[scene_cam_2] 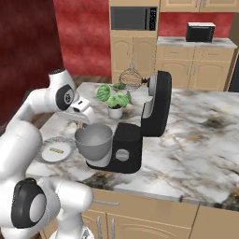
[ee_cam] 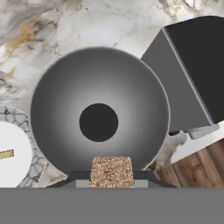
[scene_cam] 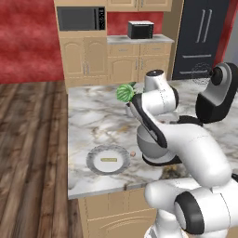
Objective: Add butter and sugar cubes to the stand mixer bowl and then turn on the stand mixer to begin making frosting.
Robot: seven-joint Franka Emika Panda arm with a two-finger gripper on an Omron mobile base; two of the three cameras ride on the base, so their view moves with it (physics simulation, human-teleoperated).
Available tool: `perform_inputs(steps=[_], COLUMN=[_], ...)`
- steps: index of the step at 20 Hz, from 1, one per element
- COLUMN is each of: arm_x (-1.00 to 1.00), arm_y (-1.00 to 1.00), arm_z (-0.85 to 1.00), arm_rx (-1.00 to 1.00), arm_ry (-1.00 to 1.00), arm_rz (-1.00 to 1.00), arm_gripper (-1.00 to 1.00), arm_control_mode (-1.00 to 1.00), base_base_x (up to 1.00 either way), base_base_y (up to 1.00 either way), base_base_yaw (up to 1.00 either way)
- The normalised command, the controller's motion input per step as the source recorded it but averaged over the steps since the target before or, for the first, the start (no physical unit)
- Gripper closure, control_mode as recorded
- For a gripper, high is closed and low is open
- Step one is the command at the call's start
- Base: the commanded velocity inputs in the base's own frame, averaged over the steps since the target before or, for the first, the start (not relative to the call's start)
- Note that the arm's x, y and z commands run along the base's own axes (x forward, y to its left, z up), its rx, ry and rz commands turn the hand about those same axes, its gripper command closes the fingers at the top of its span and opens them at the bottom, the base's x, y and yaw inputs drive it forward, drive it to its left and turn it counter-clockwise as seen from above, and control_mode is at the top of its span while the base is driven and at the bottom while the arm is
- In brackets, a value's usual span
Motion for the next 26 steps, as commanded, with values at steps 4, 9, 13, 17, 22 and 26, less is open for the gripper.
perform_inputs(steps=[4,9,13,17,22,26], arm_x=[0.51,0.43,0.36,0.07,0.01,0.03], arm_y=[0.0,-0.03,-0.08,-0.22,-0.17,-0.05], arm_z=[-0.68,-0.54,-0.43,-0.27,-0.23,-0.29], arm_rx=[0.01,0.07,0.04,0.0,0.0,0.0], arm_ry=[0.0,0.01,0.01,0.0,0.0,0.01], arm_rz=[0.0,0.0,0.0,0.0,0.0,0.0], arm_gripper=[1.0,1.0,1.0,1.0,1.0,1.0], arm_control_mode=[-1.0,-1.0,-1.0,-1.0,-1.0,-1.0], base_base_x=[0.0,0.0,0.0,0.0,0.0,0.0], base_base_y=[0.0,0.0,0.0,0.0,0.0,0.0], base_base_yaw=[0.0,0.0,0.0,0.0,0.0,0.0])
